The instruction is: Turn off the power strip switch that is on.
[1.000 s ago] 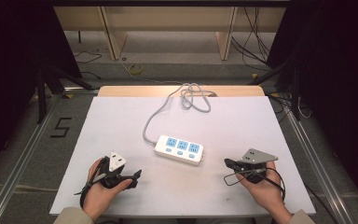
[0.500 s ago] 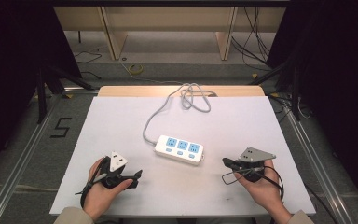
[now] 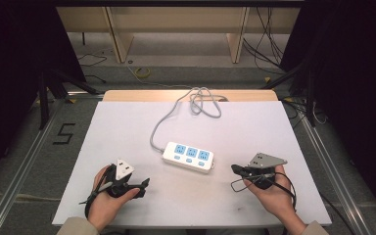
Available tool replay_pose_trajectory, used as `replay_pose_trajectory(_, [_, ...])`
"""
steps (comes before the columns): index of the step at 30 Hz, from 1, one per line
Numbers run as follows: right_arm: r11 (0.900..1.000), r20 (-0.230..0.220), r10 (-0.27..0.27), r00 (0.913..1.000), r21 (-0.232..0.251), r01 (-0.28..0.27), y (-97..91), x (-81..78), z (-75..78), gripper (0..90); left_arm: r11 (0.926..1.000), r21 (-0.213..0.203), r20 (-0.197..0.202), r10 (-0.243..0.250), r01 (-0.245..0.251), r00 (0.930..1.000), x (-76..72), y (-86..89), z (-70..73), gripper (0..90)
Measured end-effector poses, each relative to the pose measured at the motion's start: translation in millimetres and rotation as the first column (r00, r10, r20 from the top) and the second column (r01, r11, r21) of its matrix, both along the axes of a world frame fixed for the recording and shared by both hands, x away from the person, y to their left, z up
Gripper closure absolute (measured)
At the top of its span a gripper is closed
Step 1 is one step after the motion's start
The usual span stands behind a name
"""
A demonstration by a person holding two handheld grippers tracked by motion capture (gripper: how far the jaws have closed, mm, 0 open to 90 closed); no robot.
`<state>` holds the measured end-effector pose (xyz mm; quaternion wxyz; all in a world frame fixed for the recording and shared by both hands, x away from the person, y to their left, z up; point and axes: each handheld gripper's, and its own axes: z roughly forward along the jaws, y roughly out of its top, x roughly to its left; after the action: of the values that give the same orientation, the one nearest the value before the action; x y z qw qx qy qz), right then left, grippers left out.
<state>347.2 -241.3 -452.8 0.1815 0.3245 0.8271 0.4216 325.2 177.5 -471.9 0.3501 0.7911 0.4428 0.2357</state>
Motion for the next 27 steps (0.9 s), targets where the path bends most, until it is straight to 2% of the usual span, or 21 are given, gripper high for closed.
replay_pose_trajectory(27, [0.9992, -0.008, 0.035, 0.9994, -0.017, -0.035, 15.2, 6.6, 7.4, 90.0, 1.0, 0.003, 0.003, -0.002, 0.002, 1.0, 0.3, -0.3, 0.1, 15.9])
